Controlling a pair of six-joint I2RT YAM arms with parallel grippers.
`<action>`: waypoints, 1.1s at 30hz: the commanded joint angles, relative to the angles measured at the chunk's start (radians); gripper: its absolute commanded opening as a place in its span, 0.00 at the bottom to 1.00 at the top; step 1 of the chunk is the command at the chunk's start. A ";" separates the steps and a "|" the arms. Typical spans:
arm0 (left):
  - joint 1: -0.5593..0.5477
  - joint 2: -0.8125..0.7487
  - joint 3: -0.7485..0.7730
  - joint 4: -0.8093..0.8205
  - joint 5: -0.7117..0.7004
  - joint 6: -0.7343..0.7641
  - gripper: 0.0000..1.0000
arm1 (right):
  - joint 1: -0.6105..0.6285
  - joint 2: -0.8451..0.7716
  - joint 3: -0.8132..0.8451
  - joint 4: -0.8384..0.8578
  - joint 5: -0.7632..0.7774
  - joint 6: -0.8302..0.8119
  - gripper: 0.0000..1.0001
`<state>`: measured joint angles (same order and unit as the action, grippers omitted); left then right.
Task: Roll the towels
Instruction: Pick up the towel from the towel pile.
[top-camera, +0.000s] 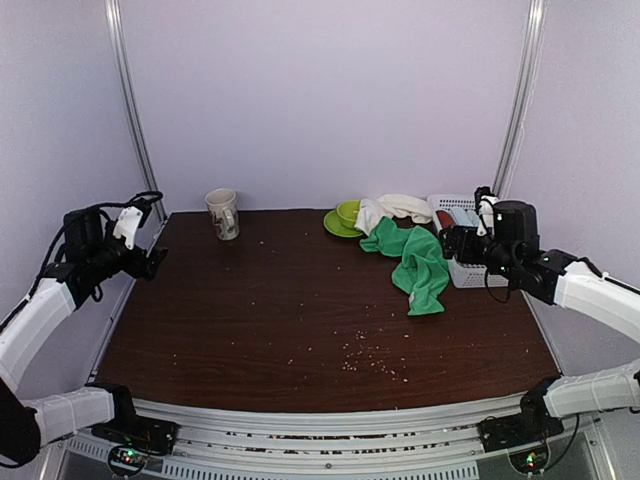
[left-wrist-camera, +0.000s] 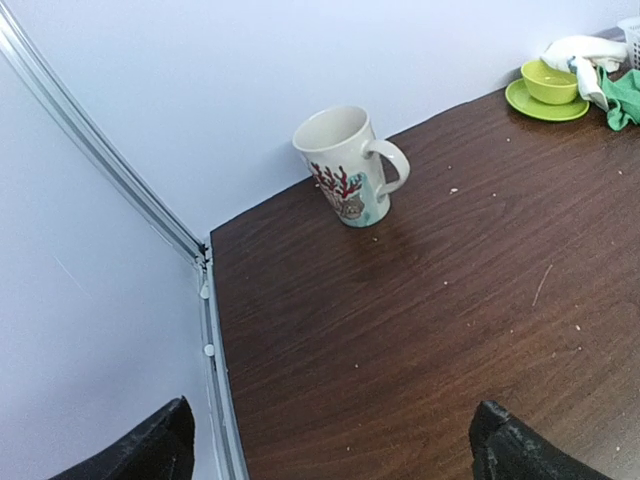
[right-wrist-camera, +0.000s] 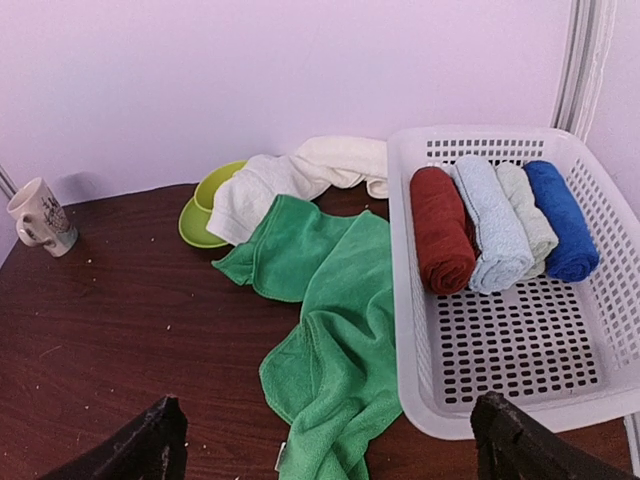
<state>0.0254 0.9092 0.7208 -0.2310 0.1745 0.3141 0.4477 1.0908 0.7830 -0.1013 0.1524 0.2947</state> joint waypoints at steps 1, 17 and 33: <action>0.006 0.093 0.076 0.103 0.005 -0.080 0.98 | 0.005 -0.027 0.025 0.005 0.119 0.045 1.00; 0.005 0.076 0.098 0.082 0.057 -0.007 0.98 | 0.037 0.000 0.079 -0.087 0.090 0.008 1.00; 0.004 0.130 0.076 0.065 0.136 0.017 0.98 | 0.295 0.527 0.406 -0.175 0.343 0.032 0.99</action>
<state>0.0254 1.0466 0.7967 -0.1925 0.2897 0.3061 0.7197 1.5124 1.1419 -0.2516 0.3969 0.2943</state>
